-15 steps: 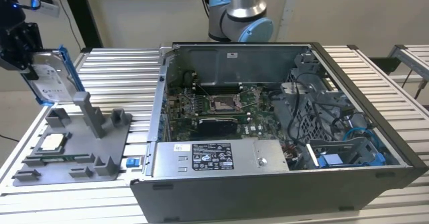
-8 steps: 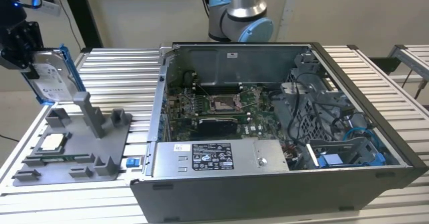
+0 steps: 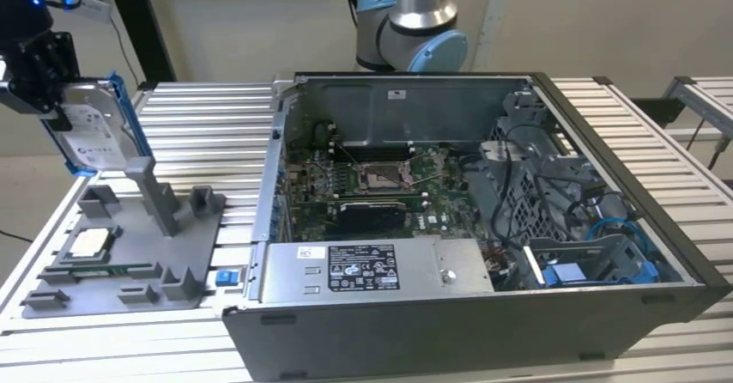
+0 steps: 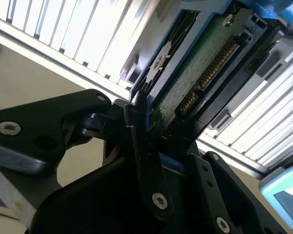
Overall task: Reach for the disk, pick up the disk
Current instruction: 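Pick up the disk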
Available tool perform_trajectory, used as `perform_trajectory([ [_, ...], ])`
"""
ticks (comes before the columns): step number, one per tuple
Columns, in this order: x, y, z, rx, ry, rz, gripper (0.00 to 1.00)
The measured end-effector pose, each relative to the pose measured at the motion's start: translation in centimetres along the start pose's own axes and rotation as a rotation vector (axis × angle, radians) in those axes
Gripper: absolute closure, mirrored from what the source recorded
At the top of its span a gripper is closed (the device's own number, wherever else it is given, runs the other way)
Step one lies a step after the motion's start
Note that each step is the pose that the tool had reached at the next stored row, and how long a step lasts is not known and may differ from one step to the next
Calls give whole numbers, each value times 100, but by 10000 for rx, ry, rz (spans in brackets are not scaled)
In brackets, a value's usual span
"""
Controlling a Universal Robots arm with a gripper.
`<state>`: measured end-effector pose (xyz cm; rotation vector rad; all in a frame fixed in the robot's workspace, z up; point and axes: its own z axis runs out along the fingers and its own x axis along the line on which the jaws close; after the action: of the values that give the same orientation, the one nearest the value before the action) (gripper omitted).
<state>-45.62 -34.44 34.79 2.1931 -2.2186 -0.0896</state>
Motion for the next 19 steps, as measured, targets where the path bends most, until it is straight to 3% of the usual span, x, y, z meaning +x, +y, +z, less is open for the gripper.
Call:
perform_trajectory([
  [14, 0, -5, -19, -8, 0, 0, 100],
  [19, -2, -2, -68, -8, -1, 0, 100],
])
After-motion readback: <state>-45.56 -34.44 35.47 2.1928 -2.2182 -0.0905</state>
